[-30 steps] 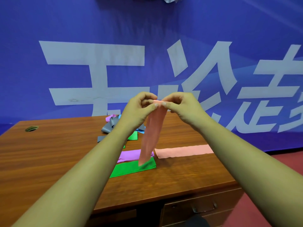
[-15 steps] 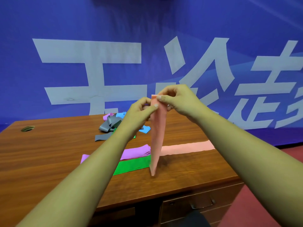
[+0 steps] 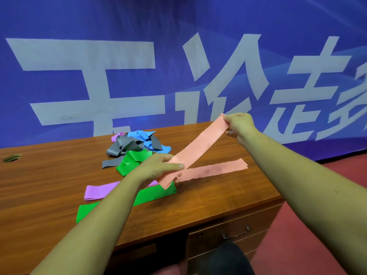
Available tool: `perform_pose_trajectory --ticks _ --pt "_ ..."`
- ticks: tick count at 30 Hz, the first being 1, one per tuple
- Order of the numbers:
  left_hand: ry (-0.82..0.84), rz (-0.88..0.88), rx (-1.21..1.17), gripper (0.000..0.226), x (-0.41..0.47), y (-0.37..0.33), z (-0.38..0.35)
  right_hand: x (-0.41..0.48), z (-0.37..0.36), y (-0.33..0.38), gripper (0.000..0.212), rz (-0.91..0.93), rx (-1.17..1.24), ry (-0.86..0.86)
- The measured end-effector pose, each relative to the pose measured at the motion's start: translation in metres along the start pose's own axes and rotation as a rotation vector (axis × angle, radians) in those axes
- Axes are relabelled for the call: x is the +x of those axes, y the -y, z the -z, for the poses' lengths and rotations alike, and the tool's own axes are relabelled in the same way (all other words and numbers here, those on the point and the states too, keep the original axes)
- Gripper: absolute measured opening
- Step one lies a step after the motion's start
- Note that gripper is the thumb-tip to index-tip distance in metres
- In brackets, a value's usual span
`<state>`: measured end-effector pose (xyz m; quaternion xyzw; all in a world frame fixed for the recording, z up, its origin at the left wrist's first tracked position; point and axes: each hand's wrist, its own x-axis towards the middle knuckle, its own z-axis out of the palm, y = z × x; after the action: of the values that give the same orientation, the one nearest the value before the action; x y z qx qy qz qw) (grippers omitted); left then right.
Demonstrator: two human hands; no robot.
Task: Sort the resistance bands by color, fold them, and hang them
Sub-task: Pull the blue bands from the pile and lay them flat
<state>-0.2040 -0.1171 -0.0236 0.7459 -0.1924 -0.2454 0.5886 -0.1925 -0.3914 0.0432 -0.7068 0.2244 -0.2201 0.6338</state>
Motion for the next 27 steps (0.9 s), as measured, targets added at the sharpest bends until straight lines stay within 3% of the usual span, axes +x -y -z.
perform_pose_trajectory --ticks 4,11,17,22,27 --pt "-0.022 0.021 -0.065 0.017 0.012 0.012 0.001 0.016 0.023 -0.033 0.014 -0.106 -0.047 -0.057" --pt "-0.21 0.129 -0.16 0.019 0.047 0.036 0.003 0.032 0.053 -0.077 0.006 -0.188 -0.012 -0.104" --pt "-0.356 0.148 0.14 0.01 0.08 0.045 -0.015 0.047 0.068 -0.104 0.011 -0.205 -0.064 -0.104" --pt "-0.436 0.072 0.556 0.012 0.101 0.056 -0.02 0.06 0.071 -0.138 0.003 -0.169 -0.182 -0.069" --pt "-0.471 0.051 0.685 0.014 0.116 0.065 -0.022 0.077 0.07 -0.171 0.007 -0.098 -0.302 -0.088"
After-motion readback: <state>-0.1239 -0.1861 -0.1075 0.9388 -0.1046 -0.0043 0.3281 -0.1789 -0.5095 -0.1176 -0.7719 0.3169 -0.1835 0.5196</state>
